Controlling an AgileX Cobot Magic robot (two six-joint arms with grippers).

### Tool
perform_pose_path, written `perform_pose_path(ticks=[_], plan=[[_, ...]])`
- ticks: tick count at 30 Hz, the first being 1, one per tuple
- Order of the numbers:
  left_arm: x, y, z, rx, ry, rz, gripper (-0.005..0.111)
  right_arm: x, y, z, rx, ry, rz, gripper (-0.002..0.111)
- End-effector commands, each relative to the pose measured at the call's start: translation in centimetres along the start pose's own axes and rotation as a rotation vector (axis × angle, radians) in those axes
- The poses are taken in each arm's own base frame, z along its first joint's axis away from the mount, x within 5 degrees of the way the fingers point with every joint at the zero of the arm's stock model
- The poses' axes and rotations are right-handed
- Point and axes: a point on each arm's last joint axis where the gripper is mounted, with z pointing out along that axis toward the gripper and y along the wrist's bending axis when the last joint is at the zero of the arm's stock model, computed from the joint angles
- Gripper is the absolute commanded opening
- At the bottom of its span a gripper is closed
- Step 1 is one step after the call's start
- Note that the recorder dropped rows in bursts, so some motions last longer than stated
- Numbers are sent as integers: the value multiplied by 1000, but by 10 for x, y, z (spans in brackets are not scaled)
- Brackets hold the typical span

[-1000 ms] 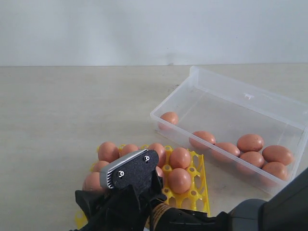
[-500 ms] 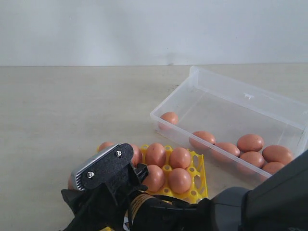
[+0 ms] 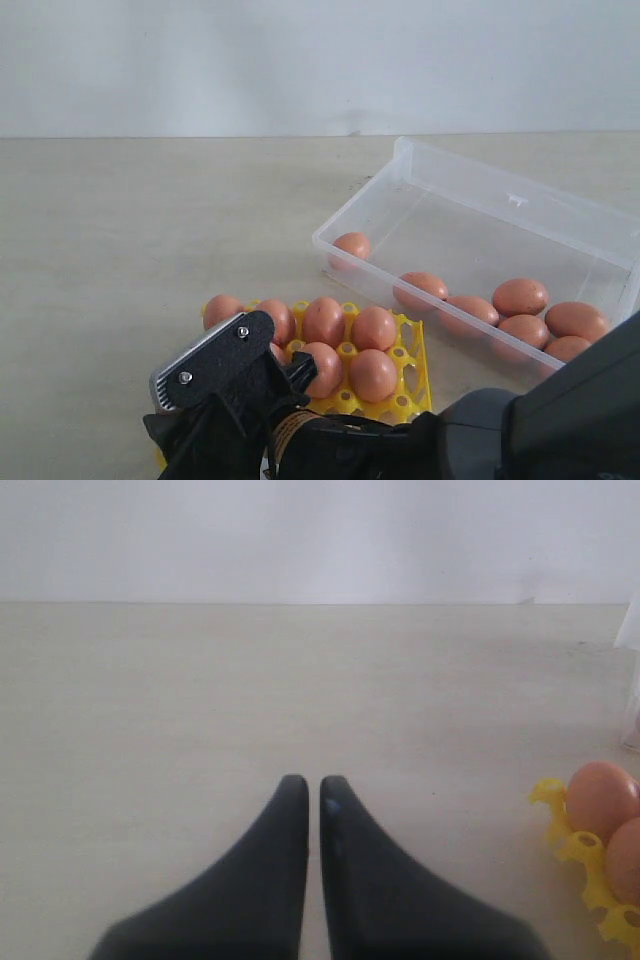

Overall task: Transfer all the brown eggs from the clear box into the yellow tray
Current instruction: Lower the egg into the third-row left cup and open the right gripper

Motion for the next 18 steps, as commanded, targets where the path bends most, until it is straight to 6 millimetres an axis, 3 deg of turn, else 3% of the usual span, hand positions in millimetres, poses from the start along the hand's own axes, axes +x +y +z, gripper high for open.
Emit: perform_pose_path(ticks=[1, 14, 18], plan=[[-2, 0, 0, 5, -17, -13, 4, -5, 0, -2, 9, -13, -3, 0], [-2, 0, 0, 5, -17, -13, 4, -10, 0, -7, 22, 24, -78, 0], [-2, 0, 0, 5, -17, -13, 4, -10, 0, -7, 22, 24, -97, 15]])
